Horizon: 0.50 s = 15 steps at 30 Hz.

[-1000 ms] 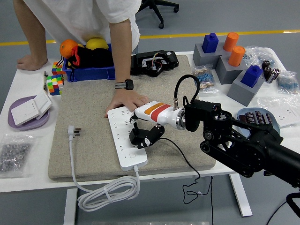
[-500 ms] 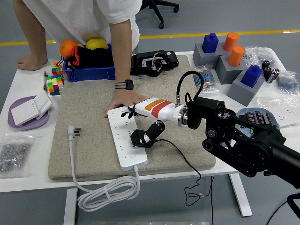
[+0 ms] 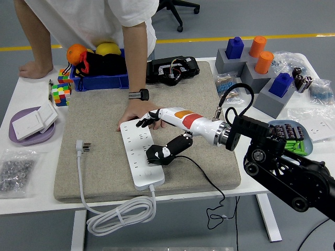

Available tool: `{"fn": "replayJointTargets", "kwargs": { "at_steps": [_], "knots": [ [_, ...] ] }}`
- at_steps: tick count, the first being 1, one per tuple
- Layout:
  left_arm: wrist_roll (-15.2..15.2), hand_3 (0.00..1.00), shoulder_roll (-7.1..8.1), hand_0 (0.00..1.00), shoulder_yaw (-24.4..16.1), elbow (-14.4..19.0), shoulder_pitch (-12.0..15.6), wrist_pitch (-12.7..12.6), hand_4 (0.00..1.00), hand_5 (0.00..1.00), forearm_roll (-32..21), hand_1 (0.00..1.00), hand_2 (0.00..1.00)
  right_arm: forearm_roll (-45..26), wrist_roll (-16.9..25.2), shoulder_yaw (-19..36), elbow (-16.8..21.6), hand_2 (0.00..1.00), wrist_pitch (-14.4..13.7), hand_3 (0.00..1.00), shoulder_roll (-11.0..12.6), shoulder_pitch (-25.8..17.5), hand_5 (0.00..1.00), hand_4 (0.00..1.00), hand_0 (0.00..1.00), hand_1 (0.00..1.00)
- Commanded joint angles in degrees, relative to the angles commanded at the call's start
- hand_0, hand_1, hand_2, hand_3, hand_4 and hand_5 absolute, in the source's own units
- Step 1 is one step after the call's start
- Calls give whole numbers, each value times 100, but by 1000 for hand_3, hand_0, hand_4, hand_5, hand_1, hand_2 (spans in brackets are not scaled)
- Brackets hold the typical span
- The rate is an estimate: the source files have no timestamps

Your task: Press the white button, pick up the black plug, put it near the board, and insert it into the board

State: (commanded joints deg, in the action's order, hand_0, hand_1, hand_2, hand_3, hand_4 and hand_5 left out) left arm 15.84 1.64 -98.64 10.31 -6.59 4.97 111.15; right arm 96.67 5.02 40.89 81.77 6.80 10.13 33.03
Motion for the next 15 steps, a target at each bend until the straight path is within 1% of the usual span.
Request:
{"fn": "replayJointTargets", "kwargs": {
  "at_steps": [4, 5, 9, 10, 15],
  "knots": [
    [3, 766, -12, 788, 9, 0, -2, 1, 535, 476, -21, 735, 692, -132, -39, 43, 240, 682, -86, 668, 49, -365, 297, 906, 785, 762],
    [2, 766, -16, 786, 18, 0, -4, -1, 534, 474, -35, 735, 692, -145, -48, 48, 251, 709, -88, 681, 48, -421, 336, 814, 827, 789],
    [-2, 766, -23, 786, 43, 0, -12, -2, 534, 474, -55, 735, 692, -280, -124, 97, 132, 709, -35, 681, 20, -730, 336, 814, 827, 789],
    [-2, 766, -22, 787, 47, 0, -13, 0, 535, 476, -48, 734, 692, -290, -133, 113, 95, 762, -30, 704, 16, -794, 447, 619, 902, 830],
    [10, 766, -24, 787, 22, 0, 0, 3, 535, 476, -6, 734, 692, -227, -137, 166, 46, 762, -45, 704, -31, -941, 447, 619, 902, 830]
  ]
}}
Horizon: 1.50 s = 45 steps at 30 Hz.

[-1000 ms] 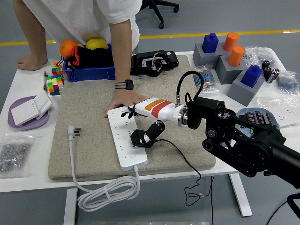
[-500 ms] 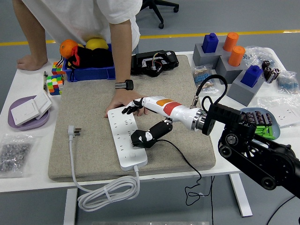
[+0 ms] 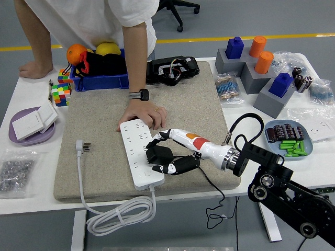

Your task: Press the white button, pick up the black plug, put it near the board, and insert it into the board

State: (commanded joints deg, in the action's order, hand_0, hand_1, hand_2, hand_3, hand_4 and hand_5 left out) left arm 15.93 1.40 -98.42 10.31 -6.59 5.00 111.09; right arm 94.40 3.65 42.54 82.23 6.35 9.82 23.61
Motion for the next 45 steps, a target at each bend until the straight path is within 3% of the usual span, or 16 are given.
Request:
{"fn": "replayJointTargets", "kwargs": {
  "at_steps": [16, 45],
  "knots": [
    [-6, 766, -7, 787, 32, 0, 32, 26, 537, 471, 50, 735, 691, 155, -75, -11, -40, 770, 28, 715, -11, -248, 455, 633, 921, 839],
    [-20, 766, -21, 787, 2, 0, 7, 13, 542, 462, 17, 736, 691, 66, -45, -341, -117, 760, 37, 688, -138, -147, 427, 667, 912, 821]
  ]
}}
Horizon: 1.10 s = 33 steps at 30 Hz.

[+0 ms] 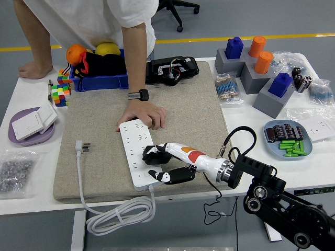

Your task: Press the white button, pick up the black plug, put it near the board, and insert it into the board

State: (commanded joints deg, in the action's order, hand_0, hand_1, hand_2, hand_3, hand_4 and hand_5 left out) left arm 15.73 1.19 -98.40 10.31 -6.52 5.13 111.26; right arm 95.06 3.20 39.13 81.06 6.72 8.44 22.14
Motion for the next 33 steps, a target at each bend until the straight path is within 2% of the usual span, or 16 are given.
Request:
{"fn": "replayJointTargets", "kwargs": {
  "at_steps": [18, 33],
  "knots": [
    [-1, 766, 1, 789, -19, 0, -3, -10, 543, 462, -30, 734, 691, -39, 38, -104, 171, 756, 7, 665, -54, 92, 413, 677, 905, 814],
    [2, 766, 15, 787, -16, 0, -9, -1, 543, 463, -7, 735, 692, -90, 34, -307, 29, 754, 23, 663, -113, 168, 402, 682, 901, 812]
  ]
}}
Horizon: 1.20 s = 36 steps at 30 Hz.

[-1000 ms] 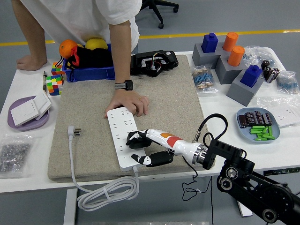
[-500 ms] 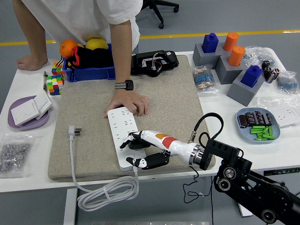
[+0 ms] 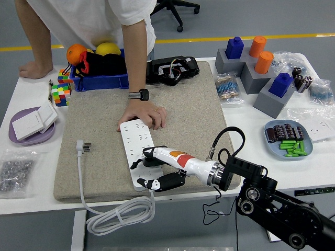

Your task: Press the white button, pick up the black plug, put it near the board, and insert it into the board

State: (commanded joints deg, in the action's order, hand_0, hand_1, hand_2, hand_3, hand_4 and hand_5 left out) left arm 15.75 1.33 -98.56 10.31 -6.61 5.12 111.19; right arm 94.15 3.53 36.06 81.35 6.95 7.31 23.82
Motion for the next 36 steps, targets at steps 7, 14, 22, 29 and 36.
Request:
{"fn": "replayJointTargets", "kwargs": {
  "at_steps": [7, 14, 22, 29, 36],
  "knots": [
    [5, 766, 9, 788, 8, 0, -9, 2, 542, 464, -5, 734, 692, -23, -1, -160, -28, 753, 12, 660, -9, 45, 394, 684, 898, 810],
    [23, 766, 43, 787, 37, 0, -62, 18, 541, 464, 34, 735, 692, -38, -7, -31, 517, 754, 47, 658, 118, 255, 387, 687, 895, 808],
    [18, 766, 33, 787, 37, 0, 17, 35, 542, 464, 84, 735, 692, -134, 49, 666, 1613, 750, 38, 656, 217, 295, 381, 691, 893, 806],
    [16, 766, 30, 787, 36, 0, 10, 25, 541, 460, 61, 735, 692, -154, 267, 1318, 2011, 740, -53, 651, 340, 189, 379, 692, 881, 797],
    [-8, 766, 7, 787, 61, 0, -21, 4, 543, 462, 16, 735, 692, -34, 567, 2323, 1793, 731, -285, 655, 502, -259, 374, 692, 877, 791]
  ]
}}
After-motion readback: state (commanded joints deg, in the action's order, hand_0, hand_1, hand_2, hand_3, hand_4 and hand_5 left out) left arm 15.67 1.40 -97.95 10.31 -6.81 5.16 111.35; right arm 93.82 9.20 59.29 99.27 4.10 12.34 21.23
